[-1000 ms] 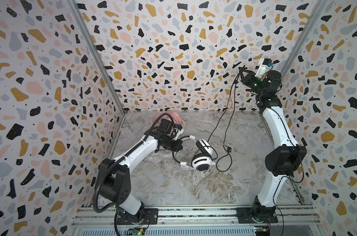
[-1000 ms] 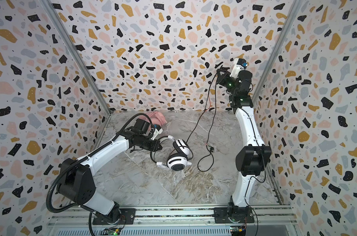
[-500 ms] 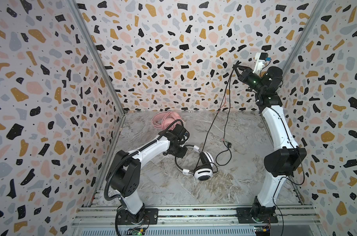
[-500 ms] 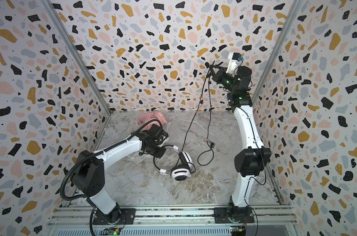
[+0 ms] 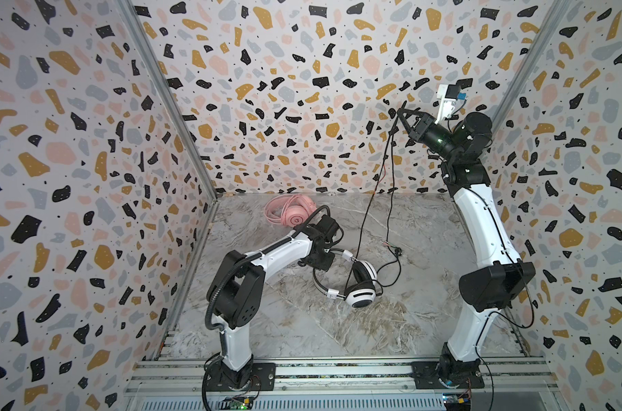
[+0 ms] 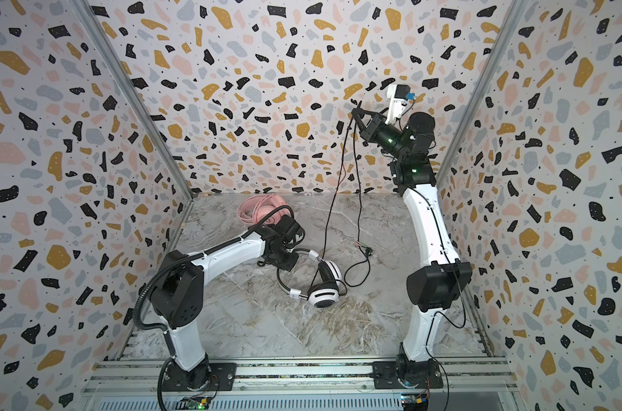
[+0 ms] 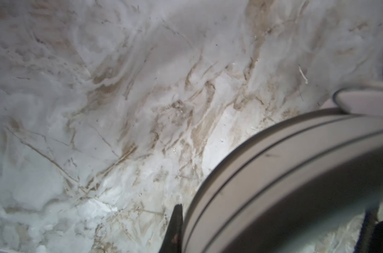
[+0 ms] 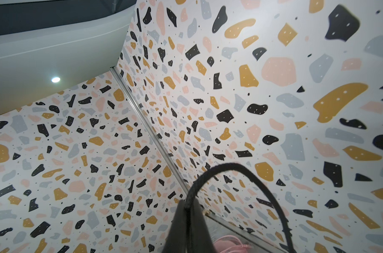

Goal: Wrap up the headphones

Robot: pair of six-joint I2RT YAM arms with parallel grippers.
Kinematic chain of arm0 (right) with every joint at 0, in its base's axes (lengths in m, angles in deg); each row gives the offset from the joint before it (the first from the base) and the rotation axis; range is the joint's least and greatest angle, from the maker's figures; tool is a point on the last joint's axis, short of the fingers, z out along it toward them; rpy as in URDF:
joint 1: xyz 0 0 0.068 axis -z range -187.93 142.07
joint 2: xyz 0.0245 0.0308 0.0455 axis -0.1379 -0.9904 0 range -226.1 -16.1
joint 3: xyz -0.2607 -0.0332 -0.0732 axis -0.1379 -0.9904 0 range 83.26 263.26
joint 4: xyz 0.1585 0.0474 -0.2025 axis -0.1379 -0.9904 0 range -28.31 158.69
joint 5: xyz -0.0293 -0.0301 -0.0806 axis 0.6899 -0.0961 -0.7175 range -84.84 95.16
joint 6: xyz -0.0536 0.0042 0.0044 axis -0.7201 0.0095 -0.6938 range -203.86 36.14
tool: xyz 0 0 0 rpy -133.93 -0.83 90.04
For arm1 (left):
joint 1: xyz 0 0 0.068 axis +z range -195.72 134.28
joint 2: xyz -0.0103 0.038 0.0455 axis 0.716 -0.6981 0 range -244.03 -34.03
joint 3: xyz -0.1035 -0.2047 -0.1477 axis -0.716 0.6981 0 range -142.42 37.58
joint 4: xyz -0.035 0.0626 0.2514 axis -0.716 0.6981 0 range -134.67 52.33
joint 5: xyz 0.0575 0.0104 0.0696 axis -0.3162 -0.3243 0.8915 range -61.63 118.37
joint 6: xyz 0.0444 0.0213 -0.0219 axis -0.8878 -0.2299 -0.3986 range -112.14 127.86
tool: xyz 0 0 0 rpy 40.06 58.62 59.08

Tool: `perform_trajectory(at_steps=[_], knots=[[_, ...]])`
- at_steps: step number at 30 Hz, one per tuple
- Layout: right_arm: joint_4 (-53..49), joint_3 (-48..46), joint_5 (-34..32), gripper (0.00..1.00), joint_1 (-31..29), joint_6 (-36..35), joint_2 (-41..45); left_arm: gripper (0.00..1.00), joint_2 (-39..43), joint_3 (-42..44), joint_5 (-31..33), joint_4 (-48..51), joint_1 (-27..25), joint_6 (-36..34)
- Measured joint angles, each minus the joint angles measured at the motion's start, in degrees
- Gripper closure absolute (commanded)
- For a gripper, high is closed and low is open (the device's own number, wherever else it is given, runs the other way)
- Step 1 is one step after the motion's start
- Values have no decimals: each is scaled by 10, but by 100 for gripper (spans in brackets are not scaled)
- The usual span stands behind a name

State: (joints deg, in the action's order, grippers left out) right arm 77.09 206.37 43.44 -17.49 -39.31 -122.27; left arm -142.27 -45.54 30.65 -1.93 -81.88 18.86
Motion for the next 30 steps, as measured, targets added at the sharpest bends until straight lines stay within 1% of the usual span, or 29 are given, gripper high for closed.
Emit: perform_trajectory(at_steps=[3,7,12,17,20,23,30], knots=[[34,-70,6,100,-7,17,46,100,-3,0,3,-31,17,24],[93,-165,13,100,-16,50,120,100,-2,0,-1,-92,67,67],[140,-246,15,100,-30,69,198,100,-5,1,-3,-196,122,141],[162,-323,22,100,-37,87,270,100,-54,-37,-20,-269,143,220],[160,-370,21,100,-37,95,317,100,-84,-43,-45,-328,155,280],[132,-400,15,100,-37,88,361,100,-106,-57,-62,-365,169,336],[55,-443,-14,100,-35,53,455,100,-112,-105,-61,-464,218,438]])
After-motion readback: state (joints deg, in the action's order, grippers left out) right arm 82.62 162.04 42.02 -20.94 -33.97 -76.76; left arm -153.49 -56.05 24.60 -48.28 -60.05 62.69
